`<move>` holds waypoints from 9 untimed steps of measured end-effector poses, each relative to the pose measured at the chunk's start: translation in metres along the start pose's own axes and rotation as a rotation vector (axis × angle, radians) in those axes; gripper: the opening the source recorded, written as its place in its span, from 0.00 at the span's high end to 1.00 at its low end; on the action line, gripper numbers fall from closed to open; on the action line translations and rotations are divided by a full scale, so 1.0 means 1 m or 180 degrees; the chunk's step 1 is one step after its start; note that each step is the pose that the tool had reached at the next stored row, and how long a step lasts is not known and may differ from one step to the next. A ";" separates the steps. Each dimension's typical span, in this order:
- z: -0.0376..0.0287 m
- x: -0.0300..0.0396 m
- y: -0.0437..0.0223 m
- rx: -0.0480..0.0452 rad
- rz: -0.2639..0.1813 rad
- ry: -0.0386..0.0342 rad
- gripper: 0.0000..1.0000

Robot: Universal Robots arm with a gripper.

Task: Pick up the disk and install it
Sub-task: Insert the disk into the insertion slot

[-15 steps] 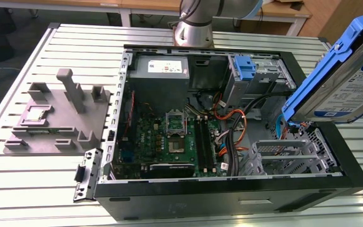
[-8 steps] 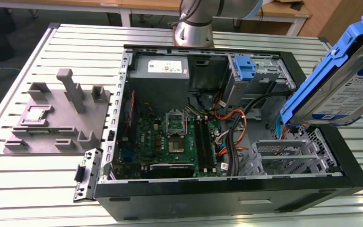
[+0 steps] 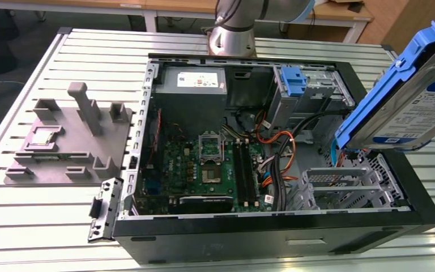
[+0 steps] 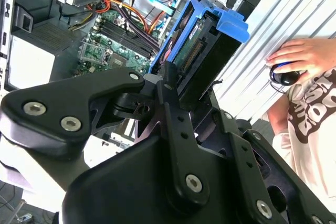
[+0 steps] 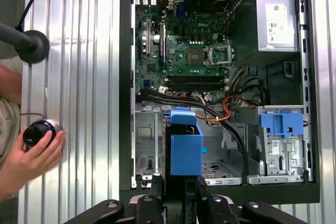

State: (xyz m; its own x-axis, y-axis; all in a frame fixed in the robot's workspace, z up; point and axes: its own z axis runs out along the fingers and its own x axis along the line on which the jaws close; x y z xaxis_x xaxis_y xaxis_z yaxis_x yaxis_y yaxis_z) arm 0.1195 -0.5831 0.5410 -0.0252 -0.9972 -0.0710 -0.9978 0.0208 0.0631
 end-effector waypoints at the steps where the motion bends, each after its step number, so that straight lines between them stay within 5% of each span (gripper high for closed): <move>1: 0.0010 0.0001 0.0000 0.0000 0.0000 0.0000 0.65; 9: 0.0050 0.0004 -0.0003 0.0000 0.0000 0.0000 0.65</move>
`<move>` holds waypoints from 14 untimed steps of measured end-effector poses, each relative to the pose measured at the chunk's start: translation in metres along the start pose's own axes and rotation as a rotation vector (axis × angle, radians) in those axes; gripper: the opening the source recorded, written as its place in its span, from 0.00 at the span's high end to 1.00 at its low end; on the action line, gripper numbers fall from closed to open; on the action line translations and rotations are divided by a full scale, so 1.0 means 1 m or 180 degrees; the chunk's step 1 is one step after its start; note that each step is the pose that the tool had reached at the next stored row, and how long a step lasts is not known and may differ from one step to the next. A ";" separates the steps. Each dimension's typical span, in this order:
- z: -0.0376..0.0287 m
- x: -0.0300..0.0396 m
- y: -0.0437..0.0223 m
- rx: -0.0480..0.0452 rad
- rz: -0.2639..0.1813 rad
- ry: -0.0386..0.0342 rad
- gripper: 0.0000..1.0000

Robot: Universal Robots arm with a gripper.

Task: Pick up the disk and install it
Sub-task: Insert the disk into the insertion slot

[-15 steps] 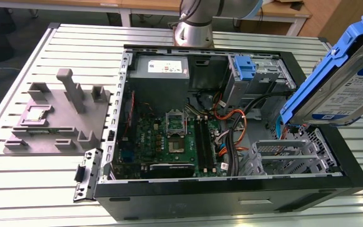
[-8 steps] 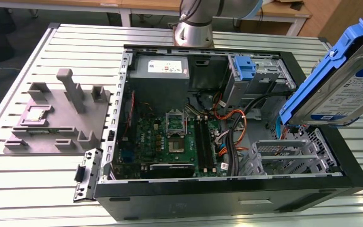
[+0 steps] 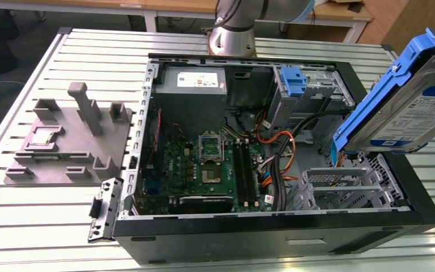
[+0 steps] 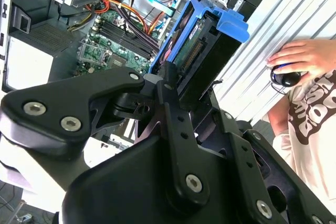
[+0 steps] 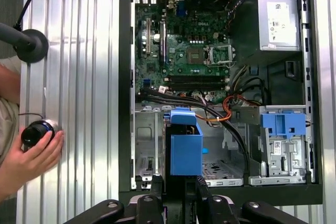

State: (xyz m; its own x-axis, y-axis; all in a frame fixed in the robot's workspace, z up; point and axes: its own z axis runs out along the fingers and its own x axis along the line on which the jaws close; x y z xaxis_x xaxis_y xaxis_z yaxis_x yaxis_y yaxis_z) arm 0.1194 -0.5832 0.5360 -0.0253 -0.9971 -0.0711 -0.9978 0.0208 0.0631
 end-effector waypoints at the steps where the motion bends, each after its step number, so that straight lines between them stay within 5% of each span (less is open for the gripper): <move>1: 0.0001 0.0000 0.0000 0.0000 0.0000 0.0000 0.65; 6: 0.0014 0.0000 -0.0001 0.0000 0.0000 -0.0001 0.65; 14: 0.0124 0.0010 -0.0008 0.0000 0.0000 -0.0002 0.65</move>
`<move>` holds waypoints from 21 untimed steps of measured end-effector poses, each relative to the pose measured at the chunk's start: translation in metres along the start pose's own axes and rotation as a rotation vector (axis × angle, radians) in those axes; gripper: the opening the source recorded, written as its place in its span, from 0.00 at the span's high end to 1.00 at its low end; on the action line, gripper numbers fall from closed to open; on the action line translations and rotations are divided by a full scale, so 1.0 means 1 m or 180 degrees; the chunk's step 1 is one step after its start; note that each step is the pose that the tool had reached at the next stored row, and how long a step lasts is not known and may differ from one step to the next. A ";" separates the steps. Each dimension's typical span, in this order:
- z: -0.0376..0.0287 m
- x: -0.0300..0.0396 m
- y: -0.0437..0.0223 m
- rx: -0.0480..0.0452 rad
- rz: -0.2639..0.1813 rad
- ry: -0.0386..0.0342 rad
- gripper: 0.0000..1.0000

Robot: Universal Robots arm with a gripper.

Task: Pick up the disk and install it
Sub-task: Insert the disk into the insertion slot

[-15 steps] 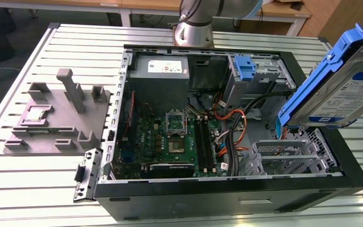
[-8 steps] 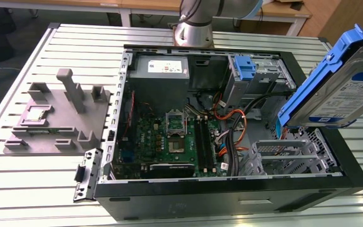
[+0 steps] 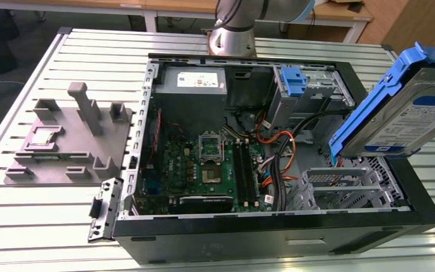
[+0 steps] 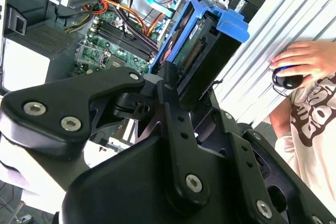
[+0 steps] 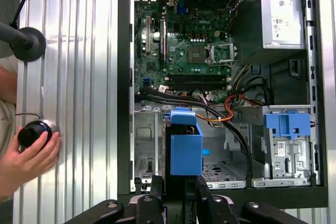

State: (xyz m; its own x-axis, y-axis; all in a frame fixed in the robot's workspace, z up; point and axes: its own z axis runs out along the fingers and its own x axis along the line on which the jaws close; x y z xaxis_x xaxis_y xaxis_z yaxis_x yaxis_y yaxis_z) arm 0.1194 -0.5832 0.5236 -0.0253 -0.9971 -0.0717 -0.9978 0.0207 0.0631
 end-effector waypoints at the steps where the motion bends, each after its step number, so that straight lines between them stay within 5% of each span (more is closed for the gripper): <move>1: 0.0003 0.0000 0.0000 0.0000 0.0000 0.0000 0.65; 21: 0.0188 0.0013 -0.0012 0.0000 0.0000 -0.0001 0.65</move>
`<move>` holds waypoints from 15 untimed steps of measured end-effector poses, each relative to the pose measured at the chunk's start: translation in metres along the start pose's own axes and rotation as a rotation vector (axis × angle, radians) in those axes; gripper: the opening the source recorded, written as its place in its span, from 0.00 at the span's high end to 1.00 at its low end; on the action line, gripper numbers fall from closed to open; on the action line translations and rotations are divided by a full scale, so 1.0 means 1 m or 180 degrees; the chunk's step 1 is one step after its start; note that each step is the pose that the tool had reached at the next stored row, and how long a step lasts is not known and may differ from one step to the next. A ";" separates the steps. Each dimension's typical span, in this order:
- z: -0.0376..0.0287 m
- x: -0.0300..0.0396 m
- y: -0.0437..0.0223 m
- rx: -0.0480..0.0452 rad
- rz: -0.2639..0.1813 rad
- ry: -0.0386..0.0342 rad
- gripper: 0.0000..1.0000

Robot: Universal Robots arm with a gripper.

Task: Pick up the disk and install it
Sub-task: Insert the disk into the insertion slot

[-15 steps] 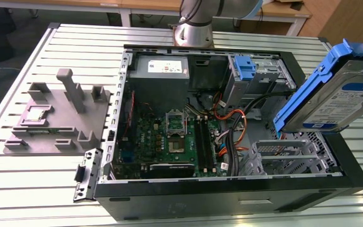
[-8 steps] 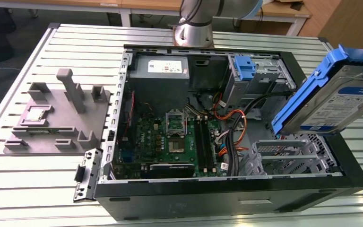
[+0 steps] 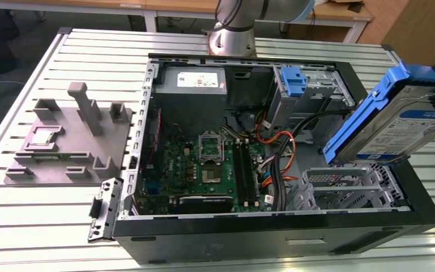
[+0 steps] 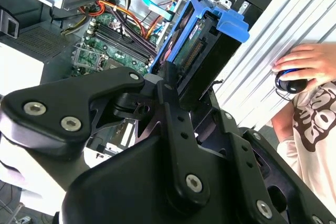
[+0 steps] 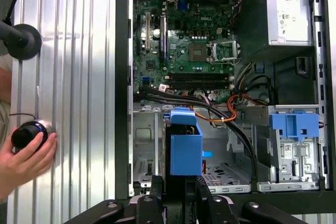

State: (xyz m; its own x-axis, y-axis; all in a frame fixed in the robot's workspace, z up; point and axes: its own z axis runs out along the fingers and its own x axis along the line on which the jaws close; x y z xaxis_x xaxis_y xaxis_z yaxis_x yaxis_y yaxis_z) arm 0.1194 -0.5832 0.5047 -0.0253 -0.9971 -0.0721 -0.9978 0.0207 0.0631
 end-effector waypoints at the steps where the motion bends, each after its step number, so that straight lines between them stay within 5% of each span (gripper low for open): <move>1: 0.0000 0.0000 0.0000 0.0000 0.0000 0.0000 0.65; 15: 0.0083 0.0006 -0.0005 0.0000 0.0000 0.0000 0.65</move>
State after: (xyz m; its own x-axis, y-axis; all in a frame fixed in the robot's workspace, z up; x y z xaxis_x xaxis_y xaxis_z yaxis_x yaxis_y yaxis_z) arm 0.1195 -0.5832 0.4964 -0.0253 -0.9971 -0.0720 -0.9978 0.0207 0.0631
